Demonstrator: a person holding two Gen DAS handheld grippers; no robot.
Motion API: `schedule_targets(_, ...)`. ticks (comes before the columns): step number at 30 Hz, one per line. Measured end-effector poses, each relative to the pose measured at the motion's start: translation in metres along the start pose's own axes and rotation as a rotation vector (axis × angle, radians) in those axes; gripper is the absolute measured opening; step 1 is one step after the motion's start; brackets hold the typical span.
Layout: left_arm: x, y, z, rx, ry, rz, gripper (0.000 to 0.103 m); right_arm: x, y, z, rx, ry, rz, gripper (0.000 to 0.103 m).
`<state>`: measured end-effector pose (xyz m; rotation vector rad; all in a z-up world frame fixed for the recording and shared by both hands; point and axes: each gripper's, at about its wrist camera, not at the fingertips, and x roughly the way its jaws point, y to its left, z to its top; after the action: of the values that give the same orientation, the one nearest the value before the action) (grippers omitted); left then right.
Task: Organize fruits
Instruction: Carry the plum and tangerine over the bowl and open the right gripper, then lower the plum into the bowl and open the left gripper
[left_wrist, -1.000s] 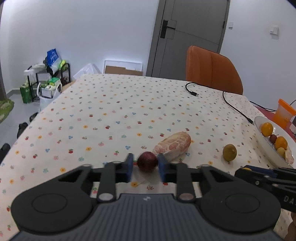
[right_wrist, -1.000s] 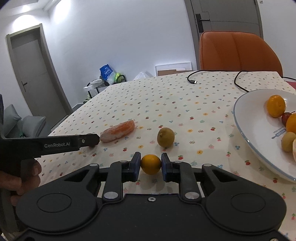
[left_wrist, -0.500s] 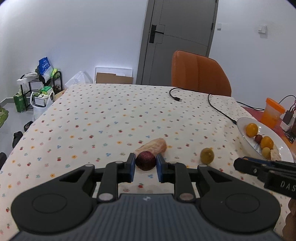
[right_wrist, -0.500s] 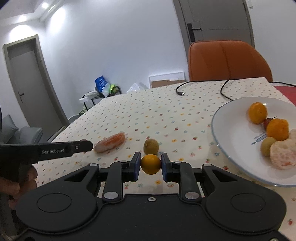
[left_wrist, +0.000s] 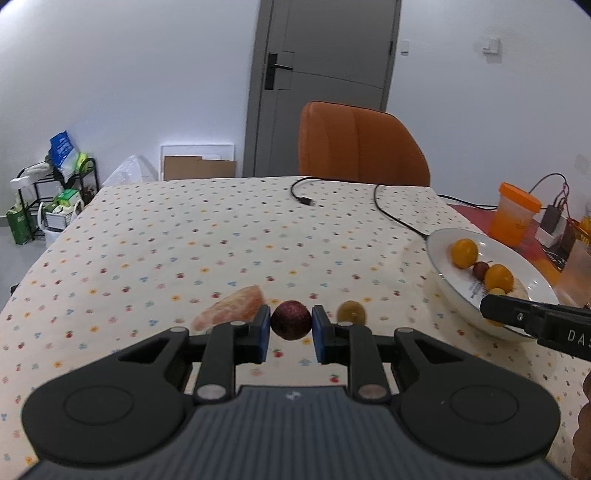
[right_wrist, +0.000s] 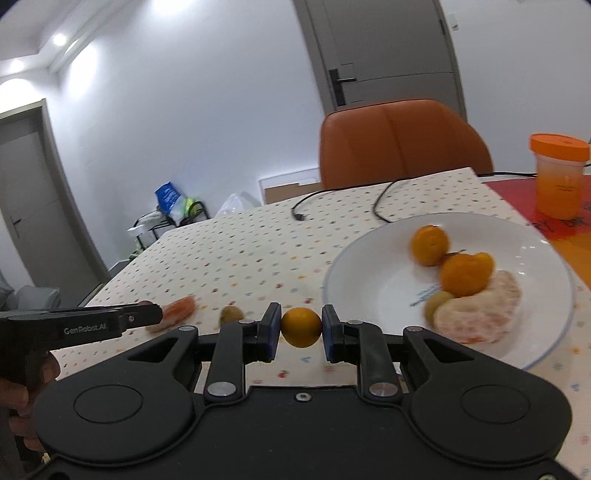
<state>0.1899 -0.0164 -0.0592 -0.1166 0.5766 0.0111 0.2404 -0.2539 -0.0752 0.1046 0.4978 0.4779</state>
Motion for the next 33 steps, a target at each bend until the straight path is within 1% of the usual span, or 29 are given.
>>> schedule_targets(7, 0.005, -0.015, 0.001, 0.026, 0.006, -0.014, 0.022, -0.007, -0.018, -0.001, 0.025, -0.011, -0.029, 0.022)
schedule_targets(15, 0.009, -0.022, 0.002, 0.044, 0.014, -0.002, 0.022, -0.006, -0.032, -0.002, 0.051, -0.013, -0.040, 0.022)
schedule_targets(16, 0.010, -0.023, 0.002, 0.045, 0.015, -0.001, 0.022, -0.005, -0.033, -0.002, 0.052, -0.010, -0.038, 0.025)
schedule_targets(17, 0.010, -0.024, 0.002, 0.047, 0.015, -0.001, 0.022, -0.005, -0.034, -0.002, 0.054, -0.009, -0.038, 0.030)
schedule_targets(19, 0.011, -0.028, 0.004, 0.054, 0.013, -0.003, 0.022, -0.006, -0.035, -0.002, 0.050, -0.011, -0.044, 0.036)
schedule_targets(20, 0.011, -0.030, 0.004, 0.058, 0.011, -0.005, 0.022, -0.006, -0.036, -0.002, 0.051, -0.015, -0.042, 0.038)
schedule_targets(28, 0.013, -0.059, 0.010, 0.111, -0.006, -0.055, 0.022, -0.018, -0.052, -0.002, 0.085, -0.035, -0.044, 0.040)
schedule_targets(33, 0.016, -0.079, 0.012, 0.142, -0.007, -0.093, 0.022, -0.029, -0.063, -0.004, 0.102, -0.049, -0.065, 0.040)
